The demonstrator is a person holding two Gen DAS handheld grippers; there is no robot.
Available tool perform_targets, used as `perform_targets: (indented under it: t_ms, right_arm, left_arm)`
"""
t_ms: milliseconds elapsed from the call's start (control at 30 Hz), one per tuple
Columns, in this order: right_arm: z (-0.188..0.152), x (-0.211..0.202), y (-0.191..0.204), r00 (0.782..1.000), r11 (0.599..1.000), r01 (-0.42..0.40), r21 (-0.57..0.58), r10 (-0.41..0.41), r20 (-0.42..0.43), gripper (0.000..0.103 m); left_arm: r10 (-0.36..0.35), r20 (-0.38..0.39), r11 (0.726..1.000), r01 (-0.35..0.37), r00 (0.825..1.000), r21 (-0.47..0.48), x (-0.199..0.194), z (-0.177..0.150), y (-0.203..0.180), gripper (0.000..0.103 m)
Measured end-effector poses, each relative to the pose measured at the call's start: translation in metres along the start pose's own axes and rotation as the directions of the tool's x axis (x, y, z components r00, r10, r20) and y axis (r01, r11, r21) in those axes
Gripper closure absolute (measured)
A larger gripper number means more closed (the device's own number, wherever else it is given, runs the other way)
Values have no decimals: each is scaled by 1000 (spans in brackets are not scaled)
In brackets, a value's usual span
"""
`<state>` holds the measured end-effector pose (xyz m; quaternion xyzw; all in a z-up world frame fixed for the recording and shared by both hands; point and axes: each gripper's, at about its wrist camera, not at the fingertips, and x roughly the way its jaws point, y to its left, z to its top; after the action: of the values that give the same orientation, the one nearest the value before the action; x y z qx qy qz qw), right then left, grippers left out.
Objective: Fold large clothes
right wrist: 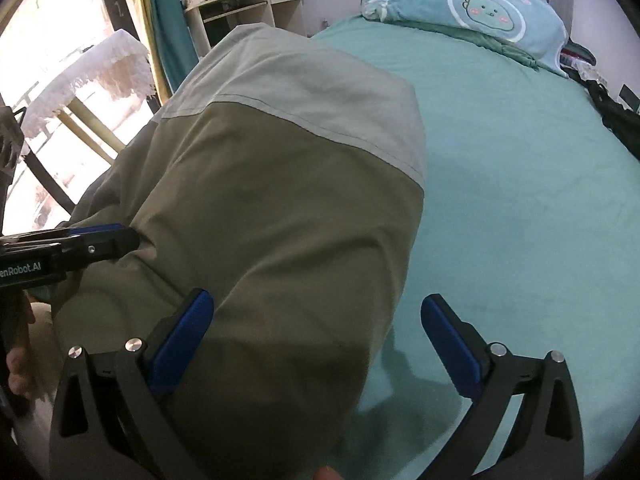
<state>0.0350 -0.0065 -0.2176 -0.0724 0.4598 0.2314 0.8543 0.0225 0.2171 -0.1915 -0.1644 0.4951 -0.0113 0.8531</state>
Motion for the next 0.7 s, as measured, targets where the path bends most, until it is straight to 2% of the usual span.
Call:
perform_targets:
  t_ms: [100,300,367,533,700]
  right_arm:
    - [0,-7,-5,1000,1000,10,19,-10,-12,1]
    - [-7,-32,-12,999,999,39,35,-38,-9,1]
    - [-9,-37,-15,999,998,51,42,-51,-14,1]
    - [-14,-50,-21,999,997,37,70,-35,-28,1]
    - [-21,-60,-22,999,996,31,89,-28,-32,1]
  left_arm:
    - [24,15,1000,-24,1000,-13,-3,-7,2,61]
    - [80,103,996,-82,991,15,-38,-26,-12,61]
    - [103,112,995,-103,988,-4,-46,-29,-15,61]
    - [162,138,987,-162,977,-10,-65,-36,-26,53]
    - [165,139,986,-168,976,8,-82,-43,-41,52]
